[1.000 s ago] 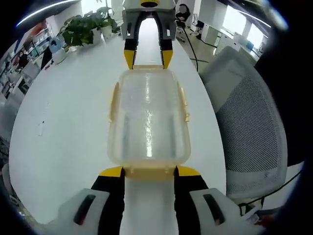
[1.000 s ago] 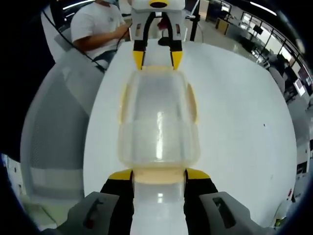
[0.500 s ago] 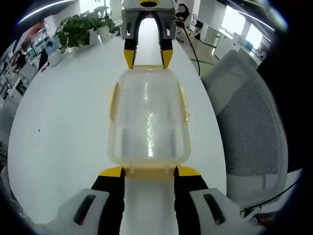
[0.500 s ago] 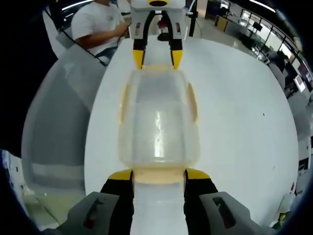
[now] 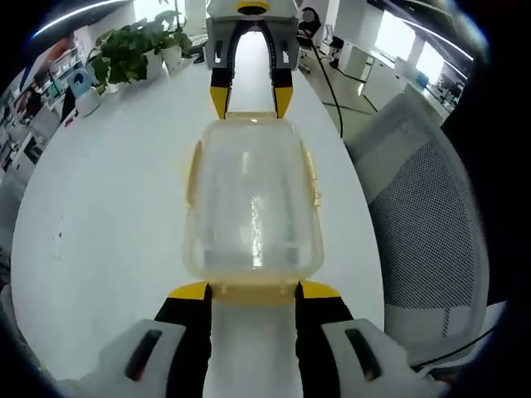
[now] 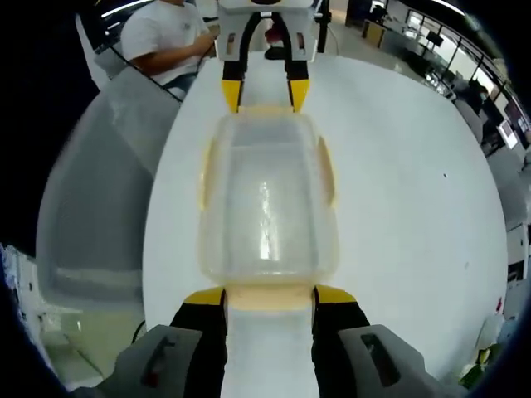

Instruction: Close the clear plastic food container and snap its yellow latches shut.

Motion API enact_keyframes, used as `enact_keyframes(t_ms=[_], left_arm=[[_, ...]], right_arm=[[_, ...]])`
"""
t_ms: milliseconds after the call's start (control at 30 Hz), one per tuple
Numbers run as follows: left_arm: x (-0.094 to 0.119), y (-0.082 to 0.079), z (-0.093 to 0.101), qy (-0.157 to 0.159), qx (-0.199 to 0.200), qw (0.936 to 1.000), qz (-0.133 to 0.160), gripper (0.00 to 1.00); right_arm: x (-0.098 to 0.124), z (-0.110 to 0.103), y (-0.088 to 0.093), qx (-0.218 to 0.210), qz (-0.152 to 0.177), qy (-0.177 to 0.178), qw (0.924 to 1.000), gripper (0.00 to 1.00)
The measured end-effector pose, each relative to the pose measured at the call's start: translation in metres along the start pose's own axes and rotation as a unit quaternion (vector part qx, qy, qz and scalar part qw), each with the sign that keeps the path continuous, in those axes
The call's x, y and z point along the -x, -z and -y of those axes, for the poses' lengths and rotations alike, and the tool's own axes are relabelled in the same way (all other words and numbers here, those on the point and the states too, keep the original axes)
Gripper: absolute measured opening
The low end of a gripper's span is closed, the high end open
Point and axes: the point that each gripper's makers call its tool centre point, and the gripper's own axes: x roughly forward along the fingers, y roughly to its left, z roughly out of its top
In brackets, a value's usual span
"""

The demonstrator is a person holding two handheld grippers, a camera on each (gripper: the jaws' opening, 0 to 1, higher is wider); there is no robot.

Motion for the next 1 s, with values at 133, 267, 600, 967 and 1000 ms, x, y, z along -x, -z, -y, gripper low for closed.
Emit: enact_keyframes(t_ms=[133,267,600,967,1000], left_arm=[[-0.003,-0.004,0.000,0.001,0.003,1.0000,-0.001,0.38],[-0.007,-0.007,0.000,0.000,0.006,1.0000,-0.003,0.38],[-0.016,-0.018,0.001,0.000,0.018,0.9998,-0.001,0.38],[-0.020,-0.018,0.004,0.000,0.028,0.9996,-0.007,0.38],[-0.020,-0.018,0.004,0.000,0.028,0.9996,-0.006,0.38]], right_arm=[[0.000,0.001,0.005,0.002,-0.003,-0.002,1.0000,0.38],[0.000,0.002,0.010,0.002,-0.007,-0.003,1.0000,0.38],[0.001,0.003,0.025,0.009,-0.014,-0.005,0.9999,0.38],[-0.001,0.004,0.028,0.019,-0.018,-0.008,0.9996,0.38],[-0.002,0.004,0.028,0.020,-0.020,-0.009,0.9996,0.38]])
